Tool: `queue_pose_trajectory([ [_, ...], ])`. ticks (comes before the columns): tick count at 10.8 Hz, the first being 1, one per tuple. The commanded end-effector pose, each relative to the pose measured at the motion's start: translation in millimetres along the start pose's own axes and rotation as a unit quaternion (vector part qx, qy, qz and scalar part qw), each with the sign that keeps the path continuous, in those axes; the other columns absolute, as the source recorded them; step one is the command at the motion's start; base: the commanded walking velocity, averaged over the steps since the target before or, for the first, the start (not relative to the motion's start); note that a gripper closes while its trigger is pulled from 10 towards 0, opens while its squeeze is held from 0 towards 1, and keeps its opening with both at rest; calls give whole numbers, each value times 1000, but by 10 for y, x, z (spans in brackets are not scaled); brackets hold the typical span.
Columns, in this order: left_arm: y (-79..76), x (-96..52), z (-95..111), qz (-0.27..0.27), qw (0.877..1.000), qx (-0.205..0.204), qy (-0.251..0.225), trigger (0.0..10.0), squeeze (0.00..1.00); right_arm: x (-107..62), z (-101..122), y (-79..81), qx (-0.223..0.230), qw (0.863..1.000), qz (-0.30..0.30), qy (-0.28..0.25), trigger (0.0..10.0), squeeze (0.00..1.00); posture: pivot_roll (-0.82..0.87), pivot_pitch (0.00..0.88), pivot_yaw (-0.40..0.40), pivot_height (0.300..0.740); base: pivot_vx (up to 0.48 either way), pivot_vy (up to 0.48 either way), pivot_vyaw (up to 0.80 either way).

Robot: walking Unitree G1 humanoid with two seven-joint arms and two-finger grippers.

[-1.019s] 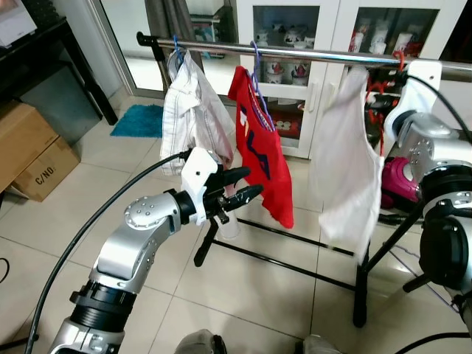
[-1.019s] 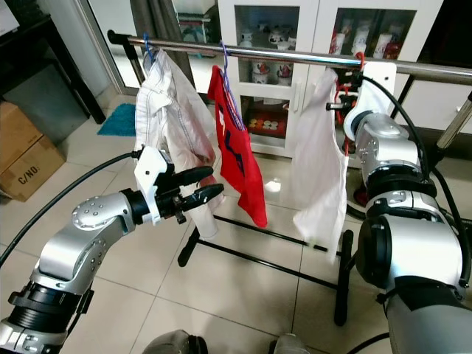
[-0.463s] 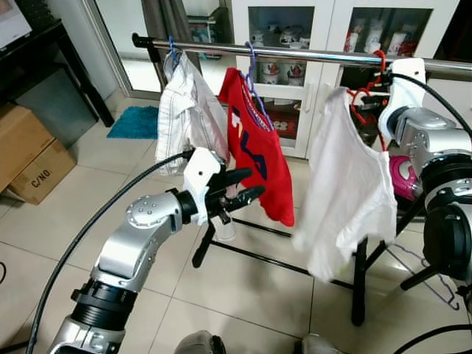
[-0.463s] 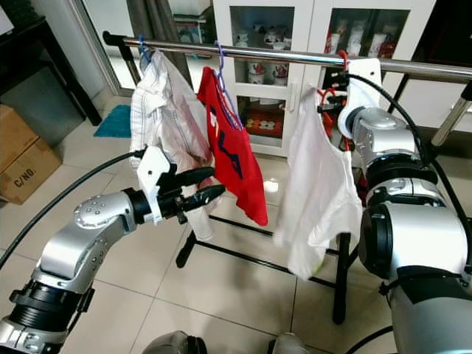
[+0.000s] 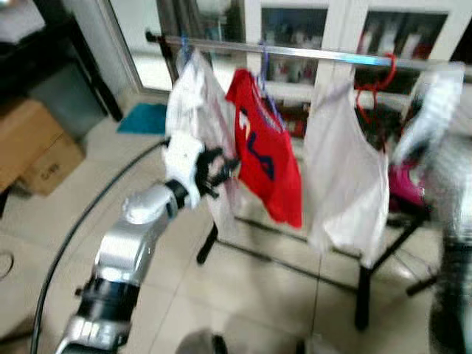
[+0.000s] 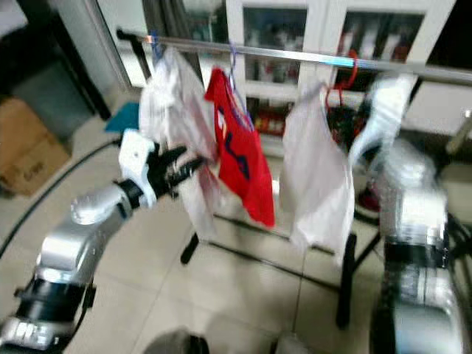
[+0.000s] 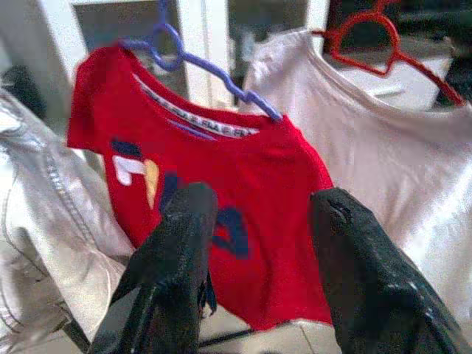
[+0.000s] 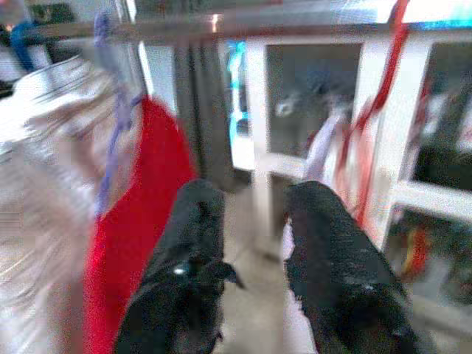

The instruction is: Hang hanger

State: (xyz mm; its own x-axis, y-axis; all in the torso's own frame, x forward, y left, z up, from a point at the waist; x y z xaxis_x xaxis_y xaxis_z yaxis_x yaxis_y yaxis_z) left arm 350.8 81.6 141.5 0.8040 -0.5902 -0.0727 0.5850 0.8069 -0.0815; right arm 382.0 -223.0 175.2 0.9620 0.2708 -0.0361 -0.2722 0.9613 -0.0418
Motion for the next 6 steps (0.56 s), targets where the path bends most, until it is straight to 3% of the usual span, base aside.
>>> queue_pose_trajectory([
  [1,114,-34,6,36,999,-15,-5,10000,0,-88,262,101,-3,998,-5,-59,10000,1000,-121,0,137,740,0,0,0],
  [2,111,-30,-24,44,999,-17,-6,10000,16,-261,49,189,-3,998,-21,-58,10000,1000,-122,0,128,740,0,0,0],
  [3,99,-35,-28,48,999,-10,-10,10000,463,-434,-113,278,5,998,-44,-45,10000,1000,-122,0,128,740,0,0,0],
  [4,136,-47,-17,64,998,-1,-14,10000,447,-522,-232,342,17,997,-62,-37,10000,1000,-121,0,113,740,0,0,0],
  [6,174,-56,-6,82,996,0,-20,10000,431,-604,-486,414,-2,995,-98,14,10000,1000,-111,0,98,740,0,-480,0],
])
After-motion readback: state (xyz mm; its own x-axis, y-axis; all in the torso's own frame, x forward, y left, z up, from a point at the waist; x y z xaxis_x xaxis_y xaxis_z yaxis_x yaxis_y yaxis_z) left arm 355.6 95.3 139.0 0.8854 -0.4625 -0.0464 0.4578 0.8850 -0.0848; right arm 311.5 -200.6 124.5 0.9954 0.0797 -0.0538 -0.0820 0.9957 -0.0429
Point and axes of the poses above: a point about 5 cm out from each wrist's last joint towards the gripper, its own x axis pointing out of the wrist towards the gripper, its own z axis along the axis of the wrist's last joint, y = z × x, the point moved 6 cm from there along x, pointing out of the wrist towards the gripper, and after that the axes turned 3 degrees about -x, right-handed, at the moved point
